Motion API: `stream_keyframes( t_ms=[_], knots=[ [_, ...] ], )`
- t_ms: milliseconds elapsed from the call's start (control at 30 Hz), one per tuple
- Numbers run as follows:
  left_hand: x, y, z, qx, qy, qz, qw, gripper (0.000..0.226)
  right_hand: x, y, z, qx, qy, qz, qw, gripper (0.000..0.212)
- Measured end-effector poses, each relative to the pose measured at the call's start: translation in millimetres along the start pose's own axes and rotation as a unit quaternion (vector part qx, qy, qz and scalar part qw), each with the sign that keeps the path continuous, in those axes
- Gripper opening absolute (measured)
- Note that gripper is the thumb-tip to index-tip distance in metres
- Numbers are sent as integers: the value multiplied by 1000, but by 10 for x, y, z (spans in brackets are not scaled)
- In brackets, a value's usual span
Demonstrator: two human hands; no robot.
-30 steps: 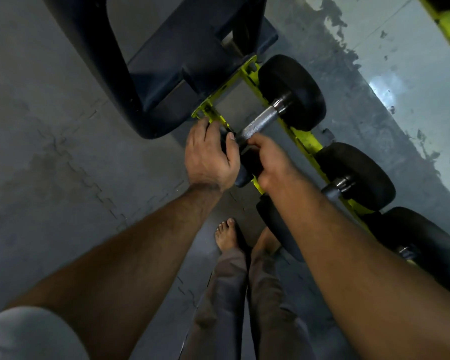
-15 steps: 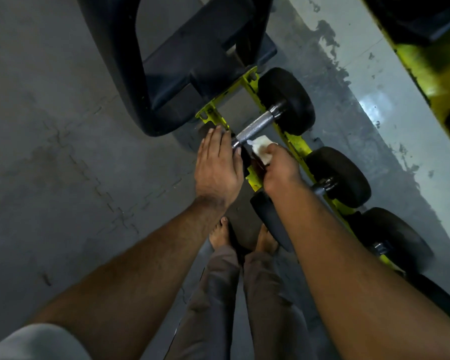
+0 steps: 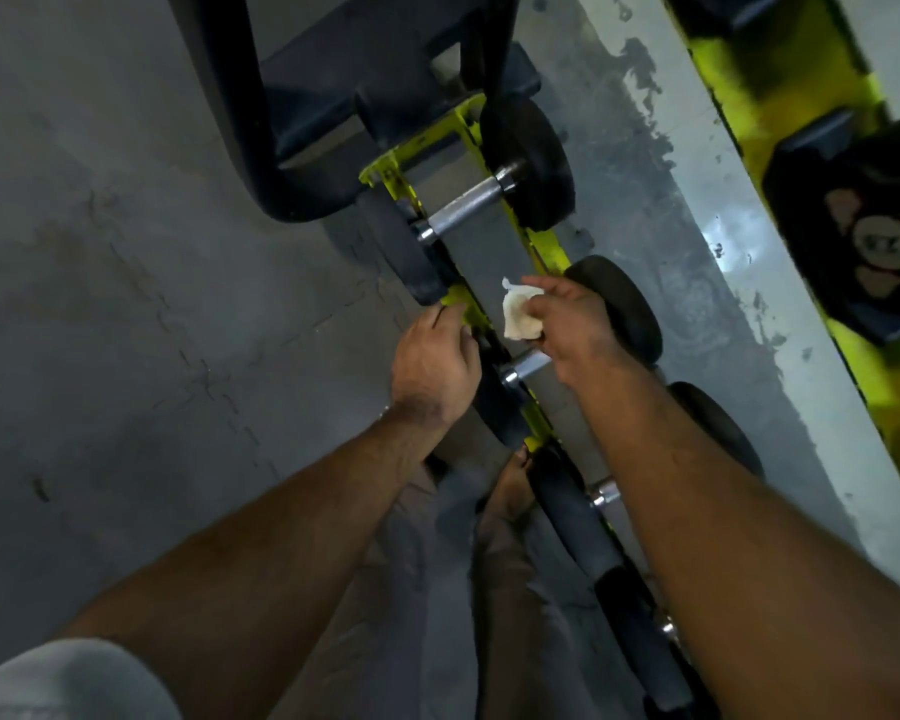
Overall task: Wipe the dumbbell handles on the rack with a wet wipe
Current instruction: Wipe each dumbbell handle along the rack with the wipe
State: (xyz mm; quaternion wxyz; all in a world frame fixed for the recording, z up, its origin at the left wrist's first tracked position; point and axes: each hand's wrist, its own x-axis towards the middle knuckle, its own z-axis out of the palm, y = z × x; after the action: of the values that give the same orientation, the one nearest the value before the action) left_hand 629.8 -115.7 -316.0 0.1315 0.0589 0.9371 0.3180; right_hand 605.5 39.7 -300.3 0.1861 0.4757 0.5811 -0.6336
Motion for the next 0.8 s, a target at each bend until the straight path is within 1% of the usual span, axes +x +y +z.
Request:
stream_keyframes(
  t_ms=[100,200,267,333,433,533,633,700,767,800],
  knots=[
    [-180,128,179,-4,-12,-37,999,36,-4,149,-206,-20,0,1,1000,29],
    [-253,198,335,-7,-19,-76,997,38,25,293,-356,-55,19,-29,998,20],
    [-283,200,429,-8,-16,-90,996,41,69,371,-431,-123,31,-84,988,13],
    [-303,191,531,-8,-4,-94,996,45,95,426,-494,-216,27,-166,962,7],
    [-307,167,659,-16,30,-98,995,51,100,484,-544,-344,-1,-298,891,20],
    [-329,107,753,-34,63,-98,993,51,104,562,-569,-407,-8,-408,817,32],
    [-321,55,792,-49,87,-84,991,48,179,657,-595,-486,-35,-457,744,34],
    [-317,35,814,-46,99,-68,992,46,236,799,-652,-537,-68,-484,688,41],
    [-310,19,839,-47,103,-61,992,44,330,987,-725,-578,-71,-515,629,43],
    [-315,13,848,-47,105,-58,992,44,375,1073,-767,-588,-66,-530,607,42]
  ],
)
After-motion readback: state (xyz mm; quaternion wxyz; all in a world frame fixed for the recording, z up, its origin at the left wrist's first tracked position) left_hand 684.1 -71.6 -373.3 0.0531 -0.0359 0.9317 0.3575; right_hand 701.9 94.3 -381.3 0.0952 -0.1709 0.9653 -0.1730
